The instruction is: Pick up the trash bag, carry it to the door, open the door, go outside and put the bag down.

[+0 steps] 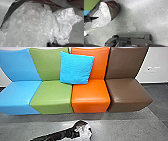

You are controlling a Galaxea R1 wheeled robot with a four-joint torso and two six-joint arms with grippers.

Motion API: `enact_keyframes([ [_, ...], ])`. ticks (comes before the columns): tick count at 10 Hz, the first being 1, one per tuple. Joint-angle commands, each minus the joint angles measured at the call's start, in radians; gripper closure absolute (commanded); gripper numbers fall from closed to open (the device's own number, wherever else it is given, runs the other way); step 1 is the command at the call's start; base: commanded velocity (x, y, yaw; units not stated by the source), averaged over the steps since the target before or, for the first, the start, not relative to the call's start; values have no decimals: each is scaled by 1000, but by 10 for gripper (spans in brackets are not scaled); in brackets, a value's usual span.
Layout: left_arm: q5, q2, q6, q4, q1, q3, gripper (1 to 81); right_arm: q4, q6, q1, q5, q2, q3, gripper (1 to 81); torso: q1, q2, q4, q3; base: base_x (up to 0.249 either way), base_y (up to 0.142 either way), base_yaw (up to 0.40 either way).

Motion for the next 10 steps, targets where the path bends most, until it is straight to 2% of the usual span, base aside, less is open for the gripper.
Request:
enact_keyframes([
  [1, 62, -5, -5, -21, -105, 20, 811, 17, -7, 44, -65, -45, 7, 10, -63, 98, 0, 92, 0, 0, 0],
  [3, 69, -37, -7, -21, -103, 77, 811, 16, -7, 29, -64, -21, -8, 10, -97, 152, 0, 135, 0, 0, 0],
  [6, 71, -60, -7, -16, -85, 104, 811, 14, -9, 6, -58, 13, -31, 10, -165, 257, 0, 241, 0, 0, 0],
  [8, 115, -78, 2, -10, -51, 110, 811, 13, -7, -28, -49, 47, -62, 10, -212, 329, 0, 314, 0, 0, 0],
  [10, 141, -141, 5, -4, -5, 155, 811, 13, -9, -66, -44, 105, -111, 10, -261, 402, 0, 388, 0, 0, 0],
])
